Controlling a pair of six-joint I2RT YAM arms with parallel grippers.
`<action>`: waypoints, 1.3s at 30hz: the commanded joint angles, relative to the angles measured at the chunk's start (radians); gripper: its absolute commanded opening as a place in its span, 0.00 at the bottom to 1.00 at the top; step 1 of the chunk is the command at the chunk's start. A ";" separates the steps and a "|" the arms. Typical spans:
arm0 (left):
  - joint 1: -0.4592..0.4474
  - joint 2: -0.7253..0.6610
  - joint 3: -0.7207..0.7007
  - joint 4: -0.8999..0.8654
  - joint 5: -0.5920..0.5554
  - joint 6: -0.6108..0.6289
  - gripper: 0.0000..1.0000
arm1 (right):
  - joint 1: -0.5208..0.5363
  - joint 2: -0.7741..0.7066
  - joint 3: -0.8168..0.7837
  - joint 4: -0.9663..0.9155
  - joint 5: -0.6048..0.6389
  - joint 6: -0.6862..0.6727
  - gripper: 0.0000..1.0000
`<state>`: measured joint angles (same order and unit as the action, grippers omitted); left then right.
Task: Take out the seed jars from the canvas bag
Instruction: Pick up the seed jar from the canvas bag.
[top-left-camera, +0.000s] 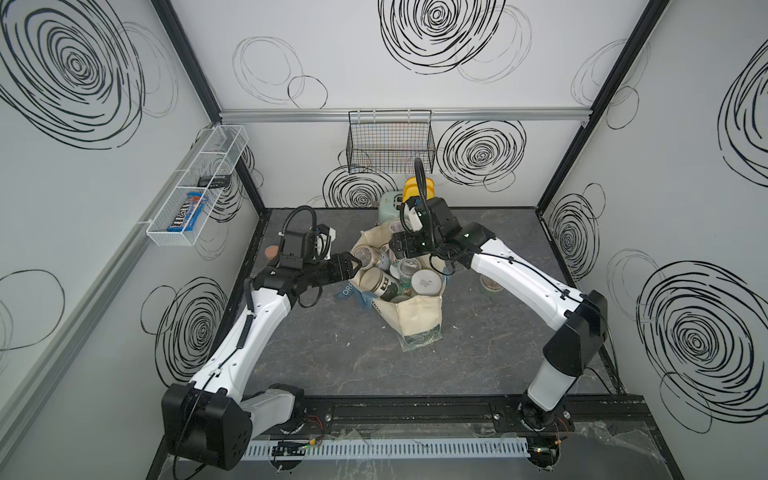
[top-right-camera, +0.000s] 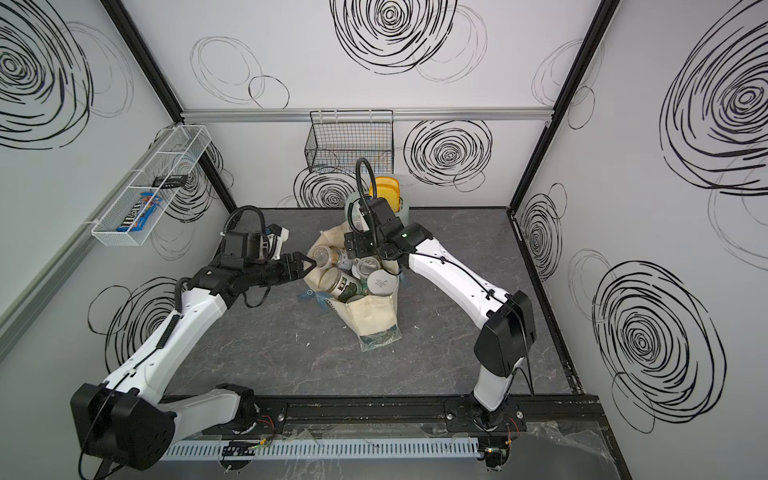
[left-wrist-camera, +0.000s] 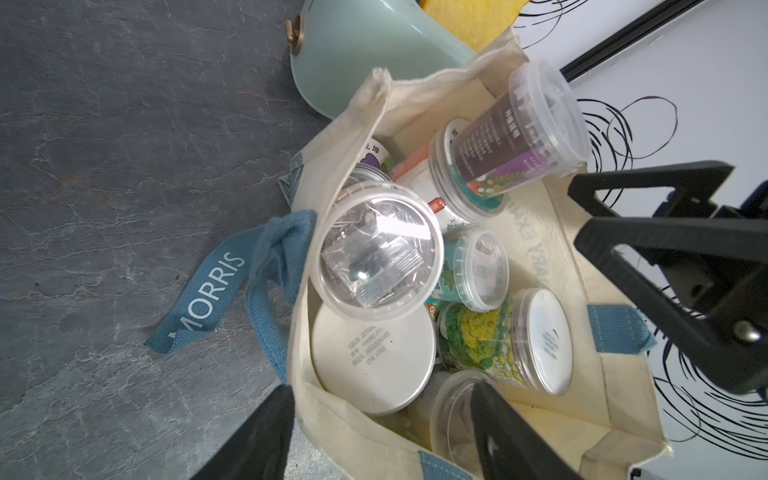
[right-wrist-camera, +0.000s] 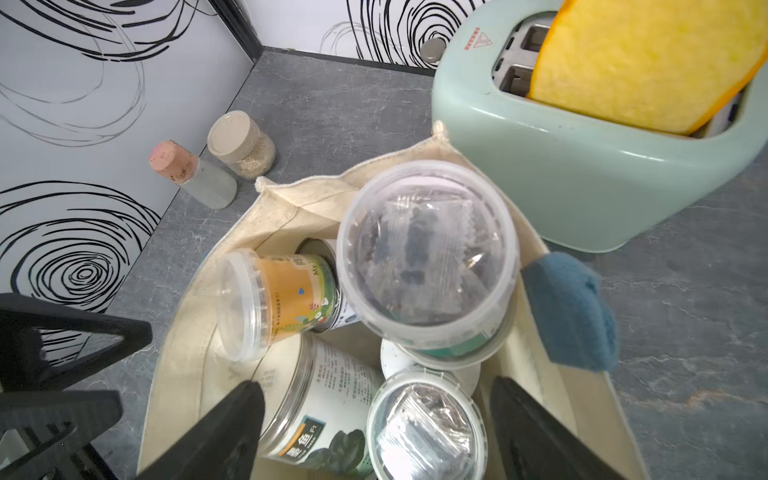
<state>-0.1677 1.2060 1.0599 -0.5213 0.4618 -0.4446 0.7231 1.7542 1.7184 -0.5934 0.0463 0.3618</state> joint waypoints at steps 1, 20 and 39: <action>-0.006 0.006 0.032 0.040 -0.003 0.012 0.72 | 0.003 0.035 0.061 -0.028 0.096 -0.013 0.92; -0.009 0.006 0.027 0.043 -0.002 0.009 0.72 | -0.024 0.257 0.269 -0.009 0.115 -0.064 0.87; -0.118 0.021 0.174 -0.081 -0.266 0.083 0.72 | -0.142 -0.065 0.044 0.127 0.057 -0.023 0.60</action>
<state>-0.2455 1.2297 1.1606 -0.5747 0.3172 -0.4046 0.6415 1.7779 1.8278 -0.5346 0.1253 0.3080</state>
